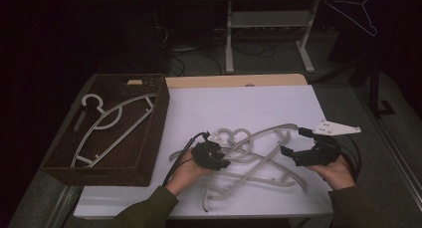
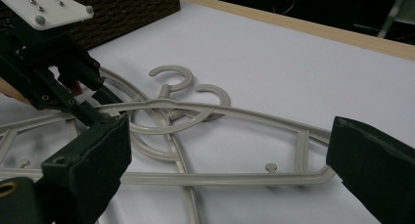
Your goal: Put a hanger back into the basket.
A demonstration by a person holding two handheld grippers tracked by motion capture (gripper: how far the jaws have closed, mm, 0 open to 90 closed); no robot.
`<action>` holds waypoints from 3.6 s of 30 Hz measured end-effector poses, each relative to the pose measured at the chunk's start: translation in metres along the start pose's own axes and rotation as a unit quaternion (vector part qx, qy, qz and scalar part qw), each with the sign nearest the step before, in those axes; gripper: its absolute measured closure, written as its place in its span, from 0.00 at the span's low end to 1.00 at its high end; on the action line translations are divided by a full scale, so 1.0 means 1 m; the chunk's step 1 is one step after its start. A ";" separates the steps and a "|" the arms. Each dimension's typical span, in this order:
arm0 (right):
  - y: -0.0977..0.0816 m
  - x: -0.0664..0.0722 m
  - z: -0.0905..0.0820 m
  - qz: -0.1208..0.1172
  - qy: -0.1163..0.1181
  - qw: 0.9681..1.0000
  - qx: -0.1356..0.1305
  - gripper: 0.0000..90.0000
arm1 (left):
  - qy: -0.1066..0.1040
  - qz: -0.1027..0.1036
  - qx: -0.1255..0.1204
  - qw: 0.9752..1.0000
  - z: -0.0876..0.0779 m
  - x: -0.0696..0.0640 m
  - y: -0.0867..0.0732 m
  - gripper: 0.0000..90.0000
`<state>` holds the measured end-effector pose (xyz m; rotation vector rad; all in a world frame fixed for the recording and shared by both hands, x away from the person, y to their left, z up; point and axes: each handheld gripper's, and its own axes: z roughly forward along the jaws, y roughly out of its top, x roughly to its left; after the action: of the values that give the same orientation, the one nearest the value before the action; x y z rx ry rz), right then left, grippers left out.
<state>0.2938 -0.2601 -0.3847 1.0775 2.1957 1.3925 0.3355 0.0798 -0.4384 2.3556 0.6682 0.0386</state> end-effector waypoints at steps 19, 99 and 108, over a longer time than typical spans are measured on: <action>0.000 0.000 0.000 -0.001 0.001 1.000 0.001 0.03 | 0.015 -0.022 -0.004 1.000 -0.007 0.013 -0.003 0.87; -0.004 0.001 -0.001 0.006 -0.002 1.000 -0.002 0.03 | 0.175 -0.096 -0.123 0.972 -0.267 0.113 -0.024 0.92; -0.005 0.000 0.000 0.005 -0.003 1.000 -0.002 0.03 | 0.202 -0.116 -0.125 0.964 -0.284 0.128 -0.045 0.92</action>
<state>0.2916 -0.2613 -0.3886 1.0919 2.1856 1.3960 0.3689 0.3412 -0.2671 2.0249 1.0660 0.4824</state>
